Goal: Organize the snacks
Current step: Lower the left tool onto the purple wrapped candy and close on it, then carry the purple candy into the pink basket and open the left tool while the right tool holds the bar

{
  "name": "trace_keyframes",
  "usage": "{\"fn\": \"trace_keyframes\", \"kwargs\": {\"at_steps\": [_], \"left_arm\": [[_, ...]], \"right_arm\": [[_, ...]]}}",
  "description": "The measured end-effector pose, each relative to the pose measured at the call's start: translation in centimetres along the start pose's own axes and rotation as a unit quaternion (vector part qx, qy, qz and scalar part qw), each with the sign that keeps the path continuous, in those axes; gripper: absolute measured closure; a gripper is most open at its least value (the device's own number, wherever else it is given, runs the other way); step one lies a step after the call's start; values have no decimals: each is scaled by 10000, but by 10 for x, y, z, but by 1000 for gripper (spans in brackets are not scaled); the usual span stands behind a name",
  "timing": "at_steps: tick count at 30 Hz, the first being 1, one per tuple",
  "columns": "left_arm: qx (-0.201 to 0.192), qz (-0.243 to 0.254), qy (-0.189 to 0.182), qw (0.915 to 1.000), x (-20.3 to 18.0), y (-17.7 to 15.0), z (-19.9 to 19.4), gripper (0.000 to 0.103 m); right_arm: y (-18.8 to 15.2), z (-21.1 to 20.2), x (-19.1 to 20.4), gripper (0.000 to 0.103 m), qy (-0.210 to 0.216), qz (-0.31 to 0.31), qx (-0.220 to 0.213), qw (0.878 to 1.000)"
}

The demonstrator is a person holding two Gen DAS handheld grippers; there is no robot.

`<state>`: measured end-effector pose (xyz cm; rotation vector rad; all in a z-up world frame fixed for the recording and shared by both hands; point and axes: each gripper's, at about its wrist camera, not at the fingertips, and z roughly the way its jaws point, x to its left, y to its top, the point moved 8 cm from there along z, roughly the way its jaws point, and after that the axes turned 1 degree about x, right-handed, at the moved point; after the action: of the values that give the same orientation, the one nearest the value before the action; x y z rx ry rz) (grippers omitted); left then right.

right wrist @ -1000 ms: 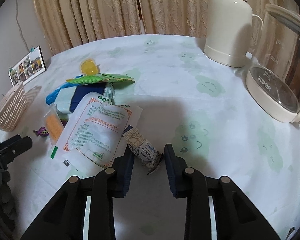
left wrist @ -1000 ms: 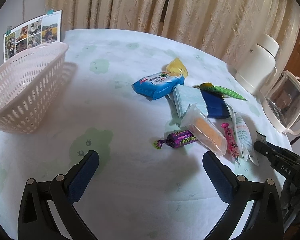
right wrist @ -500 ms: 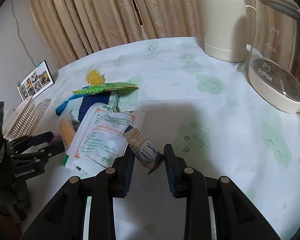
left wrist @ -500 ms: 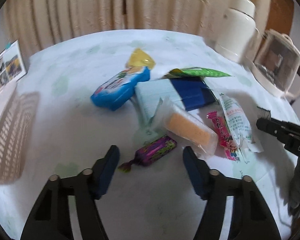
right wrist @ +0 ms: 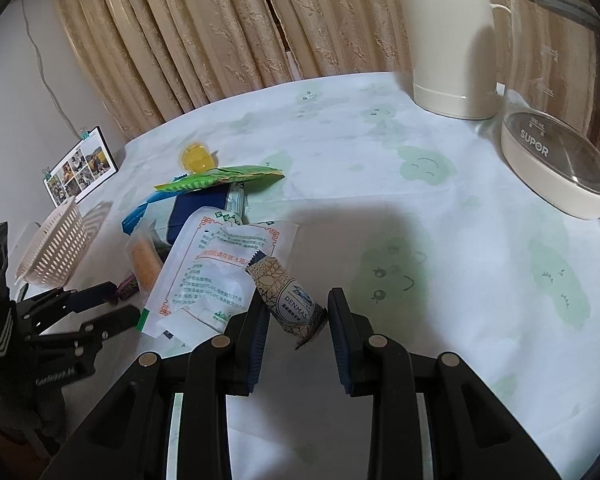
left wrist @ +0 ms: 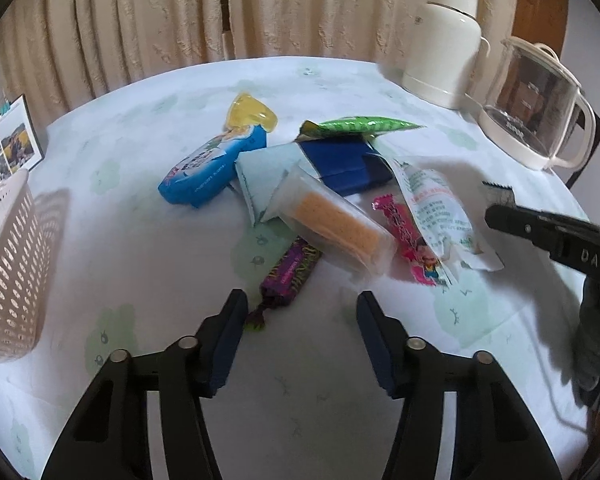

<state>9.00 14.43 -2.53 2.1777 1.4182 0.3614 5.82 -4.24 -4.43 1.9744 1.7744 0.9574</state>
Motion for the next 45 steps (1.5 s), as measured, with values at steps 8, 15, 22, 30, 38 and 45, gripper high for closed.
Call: {"fn": "trace_keyframes", "kwargs": {"at_steps": [8, 15, 22, 30, 38, 45], "left_arm": [[14, 65, 22, 10000, 2, 14, 12, 57], [-67, -17, 48, 10000, 2, 18, 13, 83], [-212, -424, 216, 9986, 12, 10, 0, 87], [-500, -663, 193, 9964, 17, 6, -25, 87], [-773, -745, 374, 9935, 24, 8, -42, 87], [-953, -883, 375, 9908, 34, 10, -55, 87]], "right_arm": [[1, 0, -1, 75, 35, 11, 13, 10000], [0, -2, 0, 75, 56, 15, -24, 10000], [3, -6, 2, 75, 136, 41, -118, 9998], [5, -12, 8, 75, 257, -10, -243, 9994], [5, -15, 11, 75, 324, -4, -330, 9989], [5, -16, 11, 75, 335, 69, -360, 9988]]}}
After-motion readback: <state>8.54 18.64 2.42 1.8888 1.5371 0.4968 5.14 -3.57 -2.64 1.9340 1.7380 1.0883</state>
